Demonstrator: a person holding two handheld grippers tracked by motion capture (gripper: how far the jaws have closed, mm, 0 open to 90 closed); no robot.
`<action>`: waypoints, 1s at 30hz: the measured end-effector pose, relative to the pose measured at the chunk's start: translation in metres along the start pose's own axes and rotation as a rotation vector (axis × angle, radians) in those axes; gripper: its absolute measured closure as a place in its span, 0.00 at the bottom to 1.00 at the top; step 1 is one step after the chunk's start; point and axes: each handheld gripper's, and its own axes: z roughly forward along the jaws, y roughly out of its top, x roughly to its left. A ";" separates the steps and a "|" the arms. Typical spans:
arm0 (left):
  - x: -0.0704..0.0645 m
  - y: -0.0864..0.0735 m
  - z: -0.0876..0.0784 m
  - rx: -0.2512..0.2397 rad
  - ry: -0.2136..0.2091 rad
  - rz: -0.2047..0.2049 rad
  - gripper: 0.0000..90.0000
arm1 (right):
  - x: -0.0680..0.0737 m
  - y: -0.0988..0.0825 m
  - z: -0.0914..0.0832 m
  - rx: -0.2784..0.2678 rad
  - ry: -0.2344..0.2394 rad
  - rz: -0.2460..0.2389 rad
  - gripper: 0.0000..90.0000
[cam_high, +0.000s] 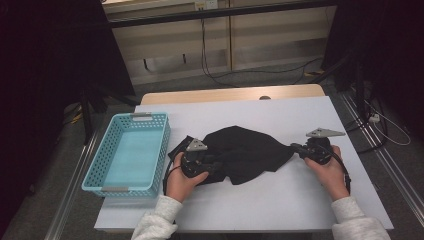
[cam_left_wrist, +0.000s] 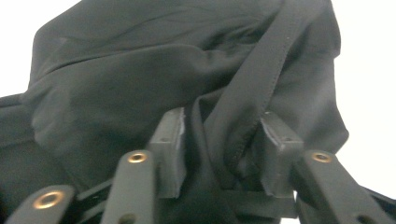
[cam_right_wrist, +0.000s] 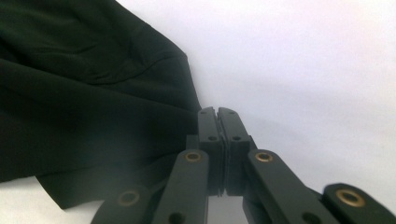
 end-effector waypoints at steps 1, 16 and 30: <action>0.000 0.001 0.000 0.003 0.001 0.001 0.74 | 0.000 -0.001 0.000 0.001 0.001 0.000 0.99; 0.018 0.048 -0.042 -0.108 -0.061 -0.096 0.95 | 0.015 0.000 -0.010 -0.011 0.094 0.008 0.99; 0.049 0.061 0.008 -0.063 -0.003 -0.135 0.91 | 0.011 0.000 0.000 0.017 0.059 0.011 0.99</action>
